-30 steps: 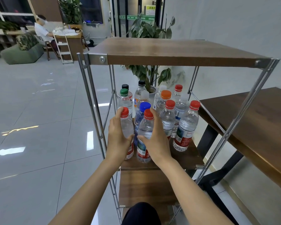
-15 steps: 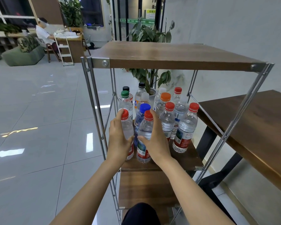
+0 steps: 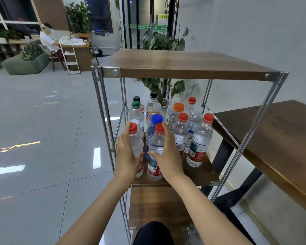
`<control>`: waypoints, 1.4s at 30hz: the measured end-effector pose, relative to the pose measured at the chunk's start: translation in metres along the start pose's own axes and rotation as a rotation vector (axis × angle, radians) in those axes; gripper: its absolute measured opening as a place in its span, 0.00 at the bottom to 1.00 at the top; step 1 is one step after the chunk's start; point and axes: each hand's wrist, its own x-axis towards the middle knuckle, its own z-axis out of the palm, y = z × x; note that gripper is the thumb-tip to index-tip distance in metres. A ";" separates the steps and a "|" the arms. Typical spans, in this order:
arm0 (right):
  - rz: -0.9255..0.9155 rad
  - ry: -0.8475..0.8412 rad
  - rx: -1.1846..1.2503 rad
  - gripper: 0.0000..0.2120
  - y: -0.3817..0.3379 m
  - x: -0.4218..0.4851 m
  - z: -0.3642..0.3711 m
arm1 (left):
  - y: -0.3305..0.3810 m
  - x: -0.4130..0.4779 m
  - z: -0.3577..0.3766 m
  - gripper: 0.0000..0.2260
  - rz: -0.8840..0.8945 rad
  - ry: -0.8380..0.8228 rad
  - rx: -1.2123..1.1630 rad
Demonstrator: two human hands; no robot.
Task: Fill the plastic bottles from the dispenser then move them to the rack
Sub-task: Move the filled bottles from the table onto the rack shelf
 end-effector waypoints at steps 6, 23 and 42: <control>-0.015 -0.026 -0.073 0.55 -0.001 -0.005 -0.003 | 0.011 -0.009 -0.004 0.51 0.042 0.016 0.035; 0.083 0.100 -0.452 0.19 0.009 -0.078 -0.166 | 0.122 -0.059 0.041 0.23 0.395 -0.193 0.097; 0.448 0.648 -0.710 0.31 0.089 -0.078 -0.423 | 0.348 -0.036 0.241 0.24 0.749 -0.568 -0.135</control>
